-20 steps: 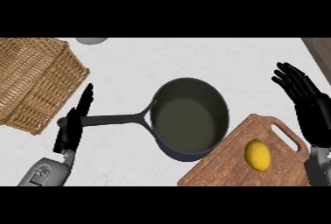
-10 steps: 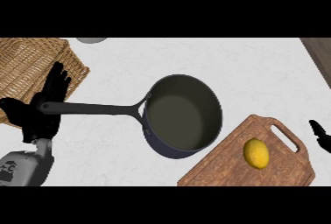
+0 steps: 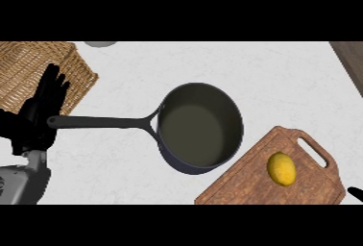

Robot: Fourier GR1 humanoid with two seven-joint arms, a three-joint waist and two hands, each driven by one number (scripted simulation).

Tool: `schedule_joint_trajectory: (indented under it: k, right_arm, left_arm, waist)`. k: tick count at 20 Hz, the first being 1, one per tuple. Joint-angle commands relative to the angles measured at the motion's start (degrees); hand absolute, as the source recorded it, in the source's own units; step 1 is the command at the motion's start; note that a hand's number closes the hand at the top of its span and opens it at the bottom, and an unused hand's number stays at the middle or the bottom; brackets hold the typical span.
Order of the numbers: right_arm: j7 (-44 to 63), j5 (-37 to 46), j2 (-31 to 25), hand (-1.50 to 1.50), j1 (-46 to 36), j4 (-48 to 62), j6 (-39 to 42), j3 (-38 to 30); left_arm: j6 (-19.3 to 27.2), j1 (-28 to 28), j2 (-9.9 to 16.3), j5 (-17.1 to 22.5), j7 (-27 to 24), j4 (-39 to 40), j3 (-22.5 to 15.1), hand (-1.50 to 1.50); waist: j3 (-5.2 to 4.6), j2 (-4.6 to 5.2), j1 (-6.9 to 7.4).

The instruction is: Pick the lemon from the cutting board and place it in the pot

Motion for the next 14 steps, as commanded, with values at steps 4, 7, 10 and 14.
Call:
schedule_joint_trajectory:
  k: [4, 7, 10, 14]
  right_arm:
    - [13.7, 7.2, -11.4, -1.5, 8.4, -11.3, 7.7, 3.3]
    - [21.8, 15.1, -12.6, -1.5, 7.7, -16.1, 6.3, 8.9]
    - [32.0, 19.4, -13.1, -1.5, 6.3, -20.3, 7.4, 13.9]
    - [42.6, 23.4, -12.2, -1.5, 6.7, -26.7, 10.3, 19.0]
  left_arm:
    - [0.3, 0.6, -1.4, -0.2, -0.6, 0.4, 0.3, 0.0]
    - [0.0, 0.9, -1.4, -0.7, 0.1, -1.5, -0.6, 0.0]
    - [-1.4, 2.6, -0.9, -0.1, 0.5, -3.7, -0.7, 0.0]
    - [-1.2, 2.1, 0.1, -0.3, 1.9, -4.3, 1.2, 0.0]
  waist:
    - [-0.25, 0.06, -0.24]
    - [-0.21, 0.14, 0.95]
    - [-0.15, 0.12, 1.81]
    - [-0.08, 0.06, 1.1]
